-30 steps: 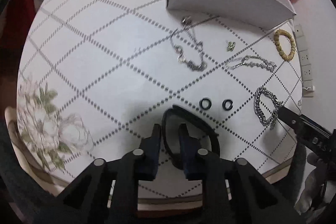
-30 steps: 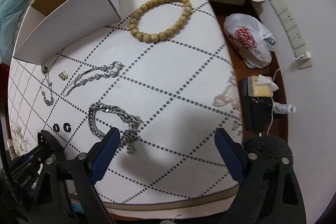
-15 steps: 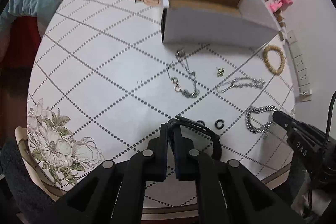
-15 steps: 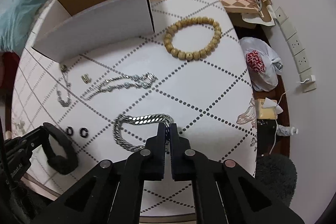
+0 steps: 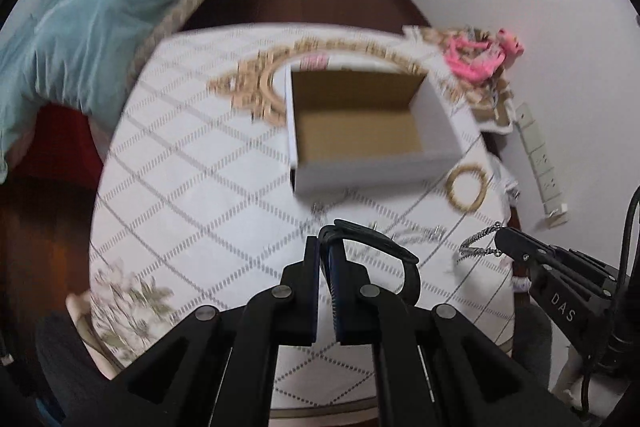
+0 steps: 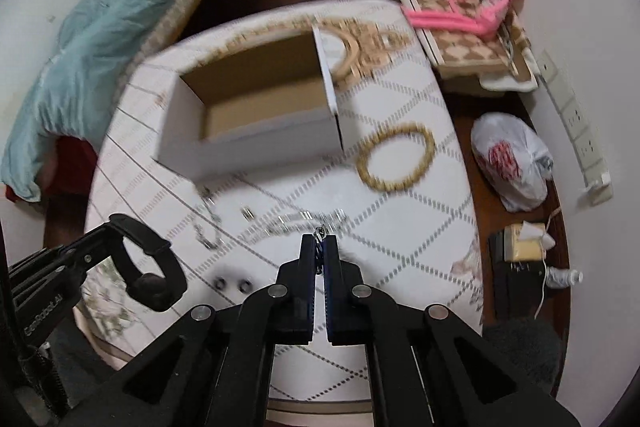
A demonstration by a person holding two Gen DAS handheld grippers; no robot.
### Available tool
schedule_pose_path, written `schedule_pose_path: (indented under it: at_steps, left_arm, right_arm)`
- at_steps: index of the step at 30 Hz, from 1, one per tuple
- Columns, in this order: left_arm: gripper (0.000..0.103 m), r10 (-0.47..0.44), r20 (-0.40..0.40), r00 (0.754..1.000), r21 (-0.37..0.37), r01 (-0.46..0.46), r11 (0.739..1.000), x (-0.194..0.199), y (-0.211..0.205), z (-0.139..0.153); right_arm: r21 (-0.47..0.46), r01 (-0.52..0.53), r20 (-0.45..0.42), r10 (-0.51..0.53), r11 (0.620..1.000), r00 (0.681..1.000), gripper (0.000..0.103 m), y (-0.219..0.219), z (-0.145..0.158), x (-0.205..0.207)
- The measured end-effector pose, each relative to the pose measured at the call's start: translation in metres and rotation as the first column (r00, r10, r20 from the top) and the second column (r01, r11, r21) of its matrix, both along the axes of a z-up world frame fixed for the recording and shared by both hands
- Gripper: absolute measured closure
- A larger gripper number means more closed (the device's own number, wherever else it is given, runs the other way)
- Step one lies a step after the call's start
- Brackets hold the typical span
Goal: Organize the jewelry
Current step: 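Carry the watch band into the white box and open the left gripper while the right releases the bracelet there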
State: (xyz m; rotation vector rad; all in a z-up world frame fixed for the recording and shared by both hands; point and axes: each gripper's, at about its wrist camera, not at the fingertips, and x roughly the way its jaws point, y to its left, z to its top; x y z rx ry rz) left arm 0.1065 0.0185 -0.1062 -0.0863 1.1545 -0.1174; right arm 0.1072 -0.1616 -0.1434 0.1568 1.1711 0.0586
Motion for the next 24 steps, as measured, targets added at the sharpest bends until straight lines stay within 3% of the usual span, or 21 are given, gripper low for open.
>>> schedule_pose_path:
  at_steps: [6,11,16,24]
  left_arm:
    - [0.101,-0.005,0.069,0.998,-0.007,0.005,1.0,0.032,-0.003,0.029]
    - [0.101,-0.01,0.075,0.997,-0.017,0.011,1.0,0.063,-0.004,0.03]
    - [0.101,-0.014,0.01,1.0,-0.054,0.015,0.998,0.1,-0.001,0.013]
    - [0.101,-0.023,-0.097,0.995,-0.07,0.016,0.997,0.15,0.002,-0.024]
  right_arm:
    - [0.018,-0.039,0.098,0.037,0.999,0.995,0.099,0.006,0.047,0.03]
    - [0.0,-0.064,0.142,0.063,0.998,0.988,0.099,0.013,0.067,0.069]
    - [0.004,-0.076,0.106,0.075,0.997,0.992,0.099,0.016,0.059,0.112]
    - [0.051,-0.075,-0.022,0.076,0.996,0.997,0.1,0.016,0.017,0.165]
